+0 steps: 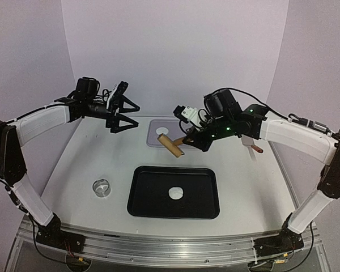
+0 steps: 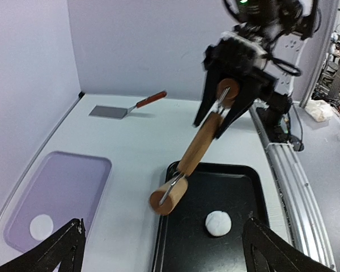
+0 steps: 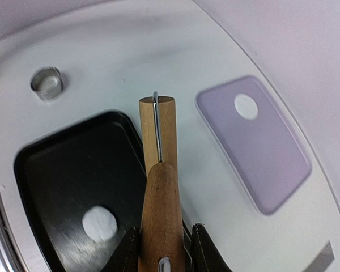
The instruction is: Roll out the dumpling wrappers from the dough
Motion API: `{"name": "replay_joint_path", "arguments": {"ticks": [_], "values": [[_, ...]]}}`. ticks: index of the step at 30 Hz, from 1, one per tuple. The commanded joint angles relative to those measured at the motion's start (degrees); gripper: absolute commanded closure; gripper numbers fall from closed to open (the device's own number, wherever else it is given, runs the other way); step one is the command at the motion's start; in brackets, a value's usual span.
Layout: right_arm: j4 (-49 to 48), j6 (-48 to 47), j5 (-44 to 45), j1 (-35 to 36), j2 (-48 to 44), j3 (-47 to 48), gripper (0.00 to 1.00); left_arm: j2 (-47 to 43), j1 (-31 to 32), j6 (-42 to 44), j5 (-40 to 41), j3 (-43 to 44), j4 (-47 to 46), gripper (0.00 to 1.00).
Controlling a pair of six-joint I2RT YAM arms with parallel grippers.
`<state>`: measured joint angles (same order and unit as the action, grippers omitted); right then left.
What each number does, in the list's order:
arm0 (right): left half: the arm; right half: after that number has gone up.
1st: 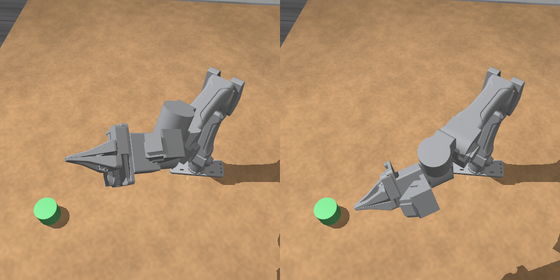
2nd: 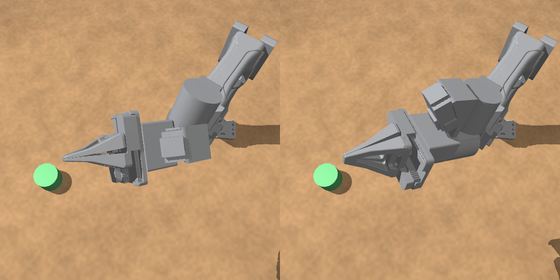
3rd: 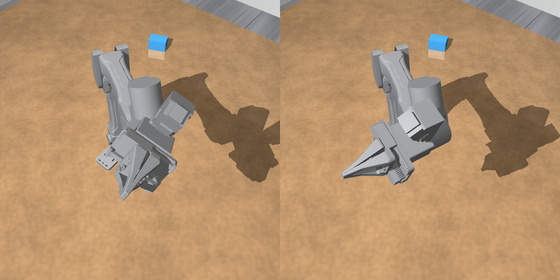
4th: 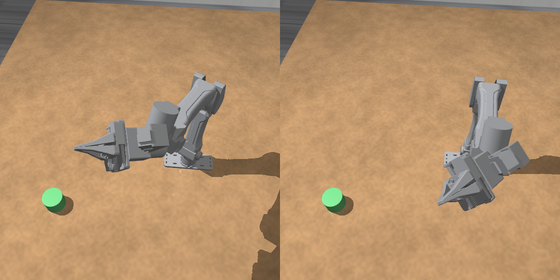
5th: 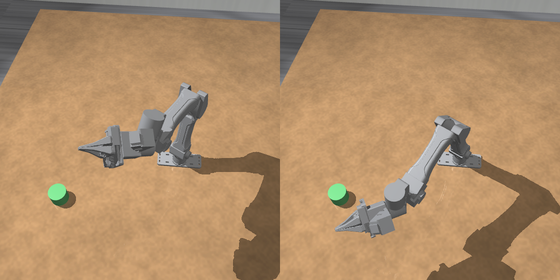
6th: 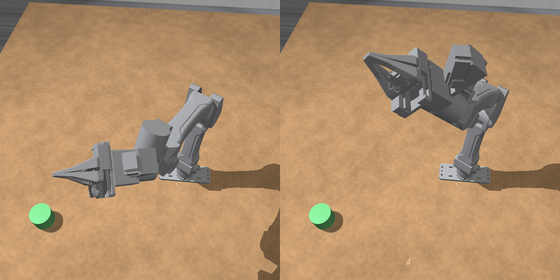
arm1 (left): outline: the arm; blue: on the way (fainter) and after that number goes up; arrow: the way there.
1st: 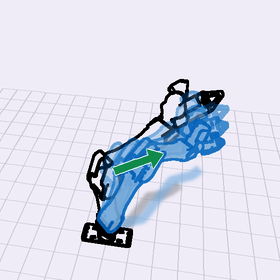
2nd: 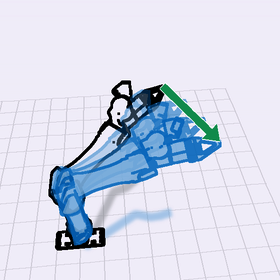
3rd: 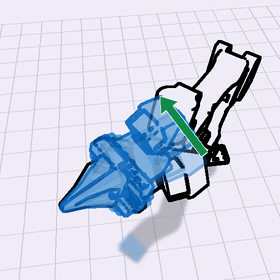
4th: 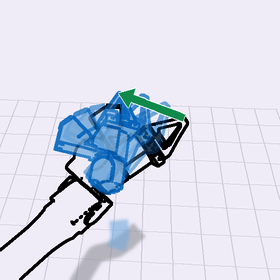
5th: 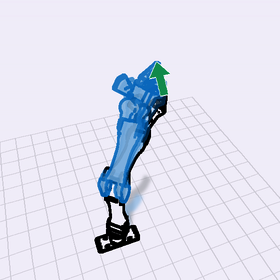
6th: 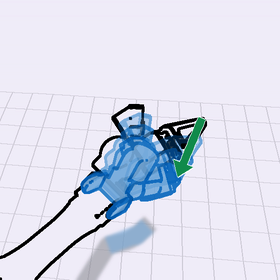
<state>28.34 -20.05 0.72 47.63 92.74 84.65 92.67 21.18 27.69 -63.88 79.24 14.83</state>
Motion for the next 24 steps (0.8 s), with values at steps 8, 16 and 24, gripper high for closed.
{"name": "replay_joint_path", "arguments": {"ticks": [8,16,24], "values": [[16.0,-12.2,19.2,6.6,-4.8,-5.1,1.00,29.9,8.7,22.5,33.2,29.2,37.4,0.22],[19.0,-12.3,21.3,10.9,-5.9,-6.3,1.00,40.9,16.9,26.2,40.1,32.8,34.0,0.20],[19.7,-9.8,20.0,13.3,-5.4,-5.9,1.00,45.4,18.5,25.9,42.3,34.0,33.0,0.30]]}}
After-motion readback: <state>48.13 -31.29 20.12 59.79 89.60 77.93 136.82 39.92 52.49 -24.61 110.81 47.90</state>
